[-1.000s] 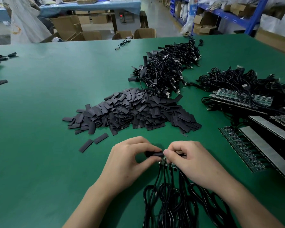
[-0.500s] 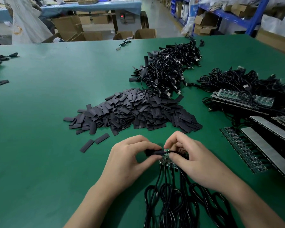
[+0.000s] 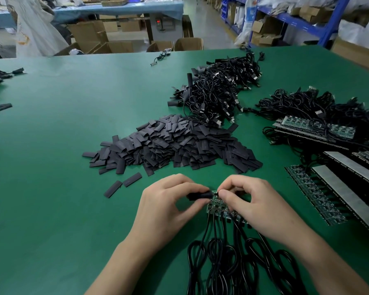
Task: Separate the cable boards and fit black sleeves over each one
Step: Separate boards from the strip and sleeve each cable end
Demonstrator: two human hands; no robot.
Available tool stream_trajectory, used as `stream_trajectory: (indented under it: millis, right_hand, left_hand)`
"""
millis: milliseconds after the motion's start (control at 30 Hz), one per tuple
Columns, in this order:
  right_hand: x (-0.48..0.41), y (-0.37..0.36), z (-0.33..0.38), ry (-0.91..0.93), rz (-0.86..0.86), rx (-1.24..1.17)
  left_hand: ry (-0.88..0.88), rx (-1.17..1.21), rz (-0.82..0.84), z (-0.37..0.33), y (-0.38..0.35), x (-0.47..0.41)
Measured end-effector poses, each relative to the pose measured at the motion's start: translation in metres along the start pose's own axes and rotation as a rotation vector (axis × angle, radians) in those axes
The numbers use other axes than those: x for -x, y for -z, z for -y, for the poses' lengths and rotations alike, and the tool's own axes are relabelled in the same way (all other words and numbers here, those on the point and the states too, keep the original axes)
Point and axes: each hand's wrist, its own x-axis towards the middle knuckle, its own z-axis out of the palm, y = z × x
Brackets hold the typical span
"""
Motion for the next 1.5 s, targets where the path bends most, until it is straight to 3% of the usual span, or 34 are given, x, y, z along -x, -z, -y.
stream_trajectory:
  millis: [767,1100,1300,1500]
  right_hand:
    - [-0.0009,-0.0086,-0.0021,-0.019,0.025,-0.051]
    - [-0.0014,-0.0022,0.0026,-0.052,0.051,-0.049]
    - [-0.0027,-0.0025,0.0031,-0.043,-0.012,-0.127]
    - [-0.0031,-0.0045,-0.0031,-0.047,-0.037,-0.142]
  left_hand:
    - [-0.111,-0.065,-0.027,0.0021,-0.0041,0.0001]
    - [-0.050,-0.023,-0.052,0.0021,-0.0039,-0.0002]
    - [0.092,0.021,-0.236,0.0033,0.0000,-0.0021]
    - [0.061,-0.004,-0.232,0.0041,-0.0028,-0.0010]
